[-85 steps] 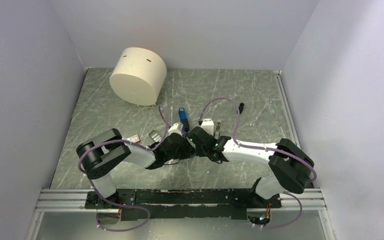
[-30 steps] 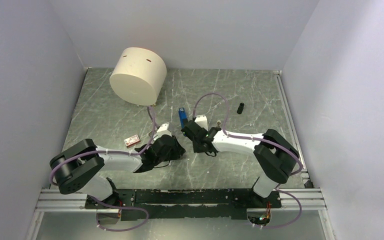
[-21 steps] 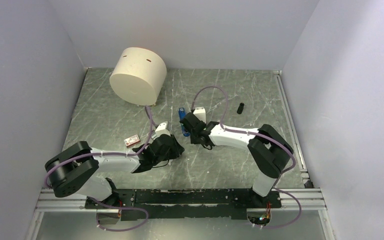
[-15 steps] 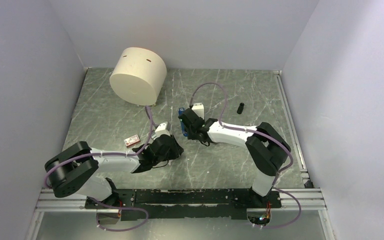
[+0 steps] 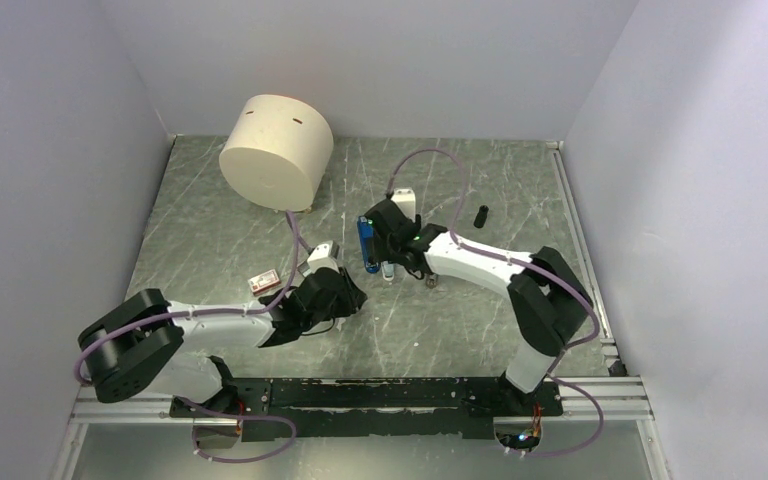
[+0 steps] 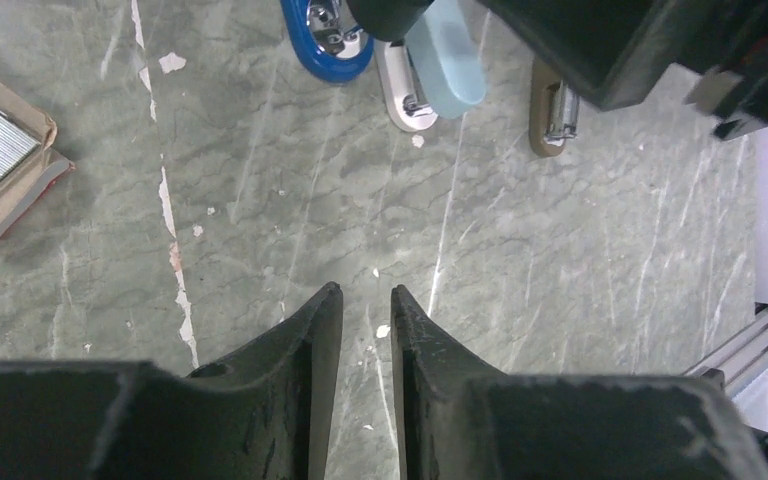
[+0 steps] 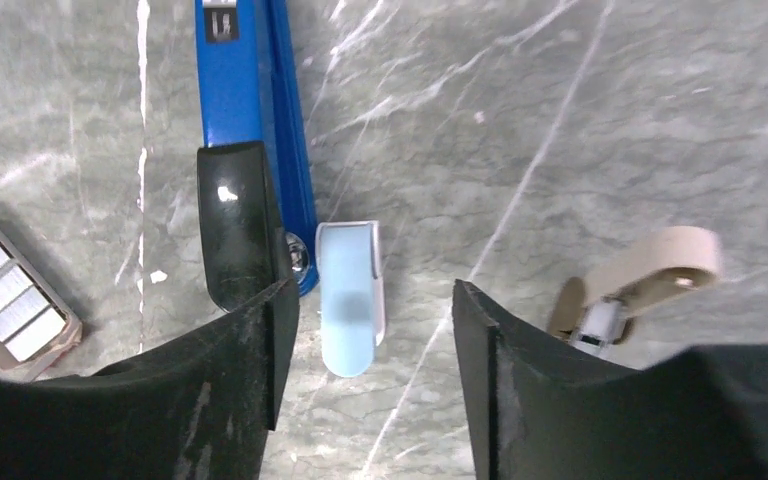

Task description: Load the staples into the stapler

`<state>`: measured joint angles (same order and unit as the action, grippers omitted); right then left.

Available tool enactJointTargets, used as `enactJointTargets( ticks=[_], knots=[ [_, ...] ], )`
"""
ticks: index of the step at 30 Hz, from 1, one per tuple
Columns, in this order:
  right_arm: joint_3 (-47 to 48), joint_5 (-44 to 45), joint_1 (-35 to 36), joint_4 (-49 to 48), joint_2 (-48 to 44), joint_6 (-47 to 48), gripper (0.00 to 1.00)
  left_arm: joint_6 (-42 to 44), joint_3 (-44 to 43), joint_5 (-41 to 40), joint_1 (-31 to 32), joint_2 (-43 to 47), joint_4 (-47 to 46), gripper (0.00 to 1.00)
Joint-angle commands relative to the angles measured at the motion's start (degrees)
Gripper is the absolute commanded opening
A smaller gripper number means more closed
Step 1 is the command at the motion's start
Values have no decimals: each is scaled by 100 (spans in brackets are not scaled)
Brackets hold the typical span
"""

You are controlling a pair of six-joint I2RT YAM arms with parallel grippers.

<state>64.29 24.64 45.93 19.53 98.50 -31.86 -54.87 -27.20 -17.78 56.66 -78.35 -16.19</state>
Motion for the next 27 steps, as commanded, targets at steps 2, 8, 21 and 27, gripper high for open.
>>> enactJointTargets(
  ticks=[2, 8, 21, 27],
  knots=[
    [-14, 571, -341, 178, -820, 202, 65, 210, 74, -113, -26, 380, 53, 32],
    [-491, 893, -1066, -6, -1433, 402, 76, 354, -2, 112, -31, 749, 81, 39],
    [-605, 400, -1576, -166, -754, 400, 63, 835, -292, 912, -25, 631, -26, 72],
    [-584, 444, -1586, -113, -623, 231, 57, 781, -256, 849, -24, 624, -28, 87]
  ],
)
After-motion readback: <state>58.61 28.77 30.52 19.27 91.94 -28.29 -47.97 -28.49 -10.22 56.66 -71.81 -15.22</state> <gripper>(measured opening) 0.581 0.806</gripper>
